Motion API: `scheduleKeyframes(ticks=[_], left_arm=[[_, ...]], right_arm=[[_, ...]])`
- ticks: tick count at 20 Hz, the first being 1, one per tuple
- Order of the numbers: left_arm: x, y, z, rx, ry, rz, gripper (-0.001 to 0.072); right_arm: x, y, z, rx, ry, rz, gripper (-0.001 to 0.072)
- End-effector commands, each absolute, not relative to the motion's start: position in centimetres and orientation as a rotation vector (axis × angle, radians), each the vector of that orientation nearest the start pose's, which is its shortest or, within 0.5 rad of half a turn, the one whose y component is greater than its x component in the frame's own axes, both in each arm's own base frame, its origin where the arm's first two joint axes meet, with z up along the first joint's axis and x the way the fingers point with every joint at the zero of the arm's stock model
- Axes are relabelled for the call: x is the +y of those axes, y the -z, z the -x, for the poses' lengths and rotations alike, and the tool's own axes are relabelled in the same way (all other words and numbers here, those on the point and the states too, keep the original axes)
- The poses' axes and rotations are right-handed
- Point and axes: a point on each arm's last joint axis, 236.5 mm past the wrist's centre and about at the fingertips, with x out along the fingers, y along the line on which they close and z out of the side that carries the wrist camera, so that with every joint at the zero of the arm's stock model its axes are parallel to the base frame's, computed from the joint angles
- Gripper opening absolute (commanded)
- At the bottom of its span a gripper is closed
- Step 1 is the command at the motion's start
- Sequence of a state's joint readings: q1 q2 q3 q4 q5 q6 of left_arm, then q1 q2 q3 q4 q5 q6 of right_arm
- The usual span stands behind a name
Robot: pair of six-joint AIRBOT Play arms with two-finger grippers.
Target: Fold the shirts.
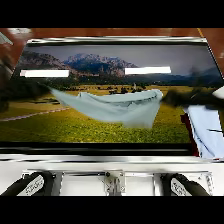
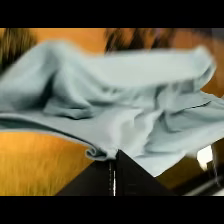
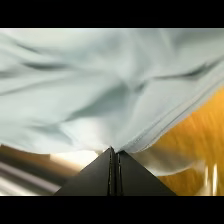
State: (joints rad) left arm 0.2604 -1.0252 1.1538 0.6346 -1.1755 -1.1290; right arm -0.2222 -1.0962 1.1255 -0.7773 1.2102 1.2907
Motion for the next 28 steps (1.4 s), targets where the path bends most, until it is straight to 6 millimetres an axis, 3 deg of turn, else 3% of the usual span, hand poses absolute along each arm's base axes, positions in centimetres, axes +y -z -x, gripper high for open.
scheduleKeyframes(ticks=[1, 3, 5, 7, 9, 12, 14, 17, 20, 22, 25, 28], left_arm=[[-7.9, -39.5, -34.7, 0.215, 0.505, 0.271, 0.0029], [-8.3, -50.1, -28.9, -0.085, 0.470, 0.168, 0.0030], [-8.8, -56.1, -23.1, -0.256, 0.439, 0.144, 0.0030], [-9.0, -57.9, -18.9, -0.308, 0.393, 0.135, 0.0030], [-8.6, -57.6, -16.3, -0.306, 0.332, 0.129, 0.0030], [-7.8, -53.7, -14.5, -0.161, 0.241, 0.113, 0.0030], [-7.1, -50.1, -14.2, -0.019, 0.185, 0.091, 0.0031], [-5.8, -44.8, -14.6, 0.199, 0.132, 0.071, 0.0031], [-5.0, -39.4, -16.3, 0.388, 0.129, 0.085, 0.0031], [-4.0, -36.1, -18.1, 0.484, 0.119, 0.084, 0.0031], [-2.2, -29.6, -21.9, 0.639, 0.095, 0.133, 0.0030], [-2.1, -24.5, -27.0, 0.692, 0.130, 0.256, 0.0030]], right_arm=[[7.8, -36.8, -36.8, 0.303, -0.480, -0.364, 0.0064], [7.5, -46.7, -32.1, 0.053, -0.436, -0.238, 0.0064], [7.5, -51.9, -27.4, -0.062, -0.391, -0.166, 0.0064], [7.7, -54.1, -23.0, -0.106, -0.348, -0.127, 0.0064], [7.5, -54.3, -19.8, -0.103, -0.304, -0.109, 0.0064], [7.5, -52.5, -16.8, -0.039, -0.261, -0.109, 0.0064], [6.5, -50.9, -16.1, 0.019, -0.203, -0.098, 0.0064], [5.0, -47.7, -16.4, 0.157, -0.135, -0.109, 0.0064], [4.3, -41.9, -17.4, 0.424, -0.123, -0.109, 0.0064], [3.7, -38.9, -19.2, 0.579, -0.126, -0.119, 0.0064], [2.5, -35.2, -24.5, 0.749, -0.134, -0.166, 0.0064], [1.4, -28.2, -29.2, 0.989, -0.139, -0.238, 0.0064]])
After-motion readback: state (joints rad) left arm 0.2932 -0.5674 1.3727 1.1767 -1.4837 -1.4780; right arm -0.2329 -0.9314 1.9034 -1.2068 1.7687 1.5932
